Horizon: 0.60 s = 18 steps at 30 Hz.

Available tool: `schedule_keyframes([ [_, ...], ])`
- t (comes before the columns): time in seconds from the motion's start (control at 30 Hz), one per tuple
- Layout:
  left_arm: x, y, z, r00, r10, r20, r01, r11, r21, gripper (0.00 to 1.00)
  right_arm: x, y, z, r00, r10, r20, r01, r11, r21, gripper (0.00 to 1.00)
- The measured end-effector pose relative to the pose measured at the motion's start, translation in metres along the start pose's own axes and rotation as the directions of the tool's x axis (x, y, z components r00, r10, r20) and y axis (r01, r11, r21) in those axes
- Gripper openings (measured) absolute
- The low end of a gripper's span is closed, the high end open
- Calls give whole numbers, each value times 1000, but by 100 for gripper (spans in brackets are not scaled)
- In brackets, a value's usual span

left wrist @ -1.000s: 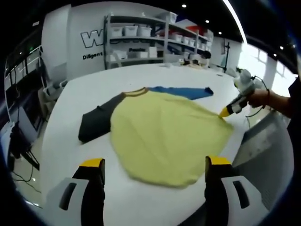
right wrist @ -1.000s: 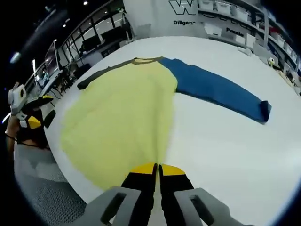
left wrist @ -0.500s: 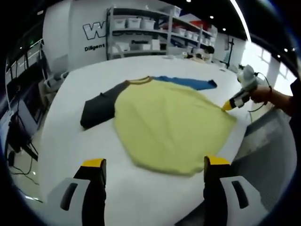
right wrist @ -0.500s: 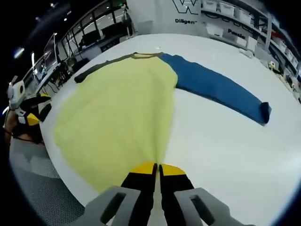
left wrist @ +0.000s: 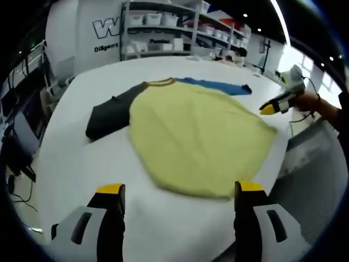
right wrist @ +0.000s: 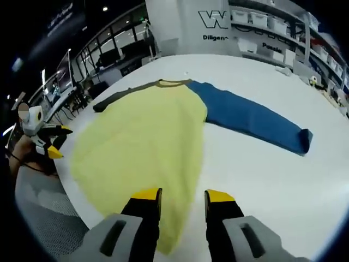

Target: Fold the garment on the visible template until the final outline fits inside the template.

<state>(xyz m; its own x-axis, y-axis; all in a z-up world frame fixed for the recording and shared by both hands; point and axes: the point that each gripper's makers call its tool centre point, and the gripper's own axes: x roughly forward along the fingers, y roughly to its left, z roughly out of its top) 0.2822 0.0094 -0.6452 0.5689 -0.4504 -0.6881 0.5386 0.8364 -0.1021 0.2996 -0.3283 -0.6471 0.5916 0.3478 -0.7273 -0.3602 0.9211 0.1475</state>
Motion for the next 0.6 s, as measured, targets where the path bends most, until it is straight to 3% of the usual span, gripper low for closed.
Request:
schedule_keyframes([
  [0.47,26,-5,-10,996,-76,-50,76,997,1,70,-26,-4,12,997,-36,70,35,999,12,62],
  [0.6,28,-4,-6,996,-84,-28,84,996,-19,65,-31,-7,10,997,-46,70,43,998,38,67],
])
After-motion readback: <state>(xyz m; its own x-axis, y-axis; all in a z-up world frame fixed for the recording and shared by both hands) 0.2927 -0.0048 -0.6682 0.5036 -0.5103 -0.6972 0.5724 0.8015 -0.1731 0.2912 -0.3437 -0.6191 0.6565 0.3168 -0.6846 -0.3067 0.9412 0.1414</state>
